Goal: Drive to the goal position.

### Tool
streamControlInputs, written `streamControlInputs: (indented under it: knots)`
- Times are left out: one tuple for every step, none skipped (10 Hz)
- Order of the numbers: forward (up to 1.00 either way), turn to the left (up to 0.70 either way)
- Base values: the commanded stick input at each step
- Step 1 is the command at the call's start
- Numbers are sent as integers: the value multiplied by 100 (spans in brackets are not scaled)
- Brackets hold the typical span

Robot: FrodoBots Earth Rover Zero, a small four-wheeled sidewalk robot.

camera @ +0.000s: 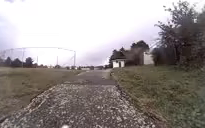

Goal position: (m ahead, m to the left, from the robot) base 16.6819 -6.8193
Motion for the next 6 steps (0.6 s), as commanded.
streamControlInputs:
  knots:
    - [38, 0]
    - [63, 0]
    - [70, 0]
    - [70, 0]
    - [70, 0]
    - [70, 34]
